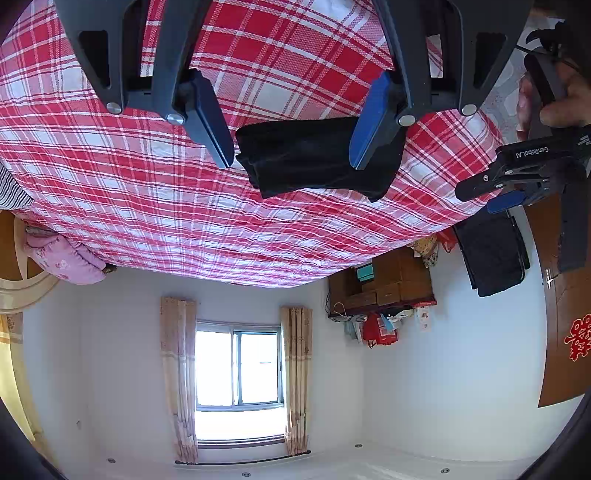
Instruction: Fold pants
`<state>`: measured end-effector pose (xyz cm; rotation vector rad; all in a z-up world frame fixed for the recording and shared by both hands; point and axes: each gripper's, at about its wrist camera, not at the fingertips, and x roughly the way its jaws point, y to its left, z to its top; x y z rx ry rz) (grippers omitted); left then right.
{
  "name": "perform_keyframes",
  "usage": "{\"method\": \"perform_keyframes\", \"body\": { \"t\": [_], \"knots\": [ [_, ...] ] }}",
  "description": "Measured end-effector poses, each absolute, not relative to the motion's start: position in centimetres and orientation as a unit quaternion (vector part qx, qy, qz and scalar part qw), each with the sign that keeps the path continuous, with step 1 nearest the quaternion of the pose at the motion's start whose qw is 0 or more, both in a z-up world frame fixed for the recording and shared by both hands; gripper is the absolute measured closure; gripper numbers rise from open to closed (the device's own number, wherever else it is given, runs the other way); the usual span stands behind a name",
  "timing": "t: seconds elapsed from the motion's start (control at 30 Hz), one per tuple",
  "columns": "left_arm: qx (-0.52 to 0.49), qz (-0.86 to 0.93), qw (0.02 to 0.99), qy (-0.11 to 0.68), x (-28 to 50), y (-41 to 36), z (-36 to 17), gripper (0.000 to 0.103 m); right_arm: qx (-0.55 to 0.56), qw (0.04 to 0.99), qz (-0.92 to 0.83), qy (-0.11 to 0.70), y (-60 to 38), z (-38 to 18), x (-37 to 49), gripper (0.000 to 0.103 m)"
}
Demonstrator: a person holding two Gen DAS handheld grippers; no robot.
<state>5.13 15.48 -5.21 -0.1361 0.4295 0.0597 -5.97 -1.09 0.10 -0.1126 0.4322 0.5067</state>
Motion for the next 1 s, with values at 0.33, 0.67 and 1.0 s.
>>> {"method": "perform_keyframes", "body": {
  "t": [0.33, 0.67, 1.0],
  "knots": [
    [-0.061, 0.031, 0.974, 0.216, 5.10, 15.16, -5.26, 0.001, -0.056, 0.942, 0.253, 0.213, -1.16, -0.07, -6.43, 0.036],
    [-0.059, 0.033, 0.974, 0.218, 4.96, 15.07, -5.26, 0.001, -0.058, 0.942, 0.253, 0.214, -0.92, -0.07, -6.47, 0.035],
    [-0.058, 0.035, 0.973, 0.221, 5.03, 15.09, -5.32, 0.001, -0.056, 0.941, 0.254, 0.215, -0.82, -0.20, -6.57, 0.035]
  ]
}}
